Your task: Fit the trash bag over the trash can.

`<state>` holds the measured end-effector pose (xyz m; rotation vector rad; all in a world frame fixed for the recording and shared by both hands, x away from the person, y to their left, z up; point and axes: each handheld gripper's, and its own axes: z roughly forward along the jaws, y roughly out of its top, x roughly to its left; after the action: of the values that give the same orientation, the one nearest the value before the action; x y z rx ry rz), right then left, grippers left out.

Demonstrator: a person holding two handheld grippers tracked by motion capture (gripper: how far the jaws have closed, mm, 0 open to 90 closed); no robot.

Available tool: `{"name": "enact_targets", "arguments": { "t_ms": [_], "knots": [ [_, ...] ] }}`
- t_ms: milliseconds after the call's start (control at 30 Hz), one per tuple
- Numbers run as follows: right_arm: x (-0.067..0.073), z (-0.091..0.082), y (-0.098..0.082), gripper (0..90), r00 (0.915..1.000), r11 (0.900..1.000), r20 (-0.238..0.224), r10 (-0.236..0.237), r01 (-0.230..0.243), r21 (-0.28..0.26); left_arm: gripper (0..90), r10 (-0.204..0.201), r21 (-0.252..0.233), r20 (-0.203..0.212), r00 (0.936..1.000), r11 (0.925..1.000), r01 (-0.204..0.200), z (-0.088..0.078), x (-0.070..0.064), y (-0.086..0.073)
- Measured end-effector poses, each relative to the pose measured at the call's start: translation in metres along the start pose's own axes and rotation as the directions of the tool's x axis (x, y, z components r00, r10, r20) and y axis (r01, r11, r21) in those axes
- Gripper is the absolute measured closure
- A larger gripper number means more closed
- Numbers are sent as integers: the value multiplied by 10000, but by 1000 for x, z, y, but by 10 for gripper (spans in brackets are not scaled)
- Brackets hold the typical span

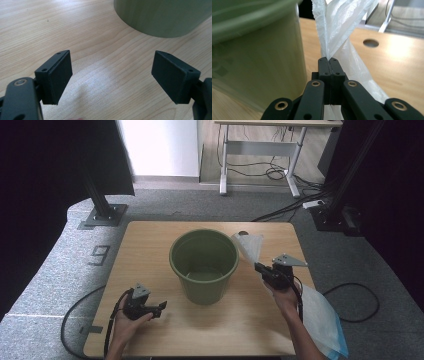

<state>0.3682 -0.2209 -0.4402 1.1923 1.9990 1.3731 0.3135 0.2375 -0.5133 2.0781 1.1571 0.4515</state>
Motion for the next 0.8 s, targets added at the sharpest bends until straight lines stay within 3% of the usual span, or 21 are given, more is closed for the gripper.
{"name": "enact_targets", "arguments": {
  "t_ms": [300,800],
  "knots": [
    [6,-29,32,889,9997,9938,60,-230,235,-1088,165,-83,-92,25,10000,9999,83,-2,2,0],
    [27,-66,86,889,9956,9654,-12,-935,903,-2447,165,-263,-300,66,9996,9992,265,-7,5,0]
  ]
}}
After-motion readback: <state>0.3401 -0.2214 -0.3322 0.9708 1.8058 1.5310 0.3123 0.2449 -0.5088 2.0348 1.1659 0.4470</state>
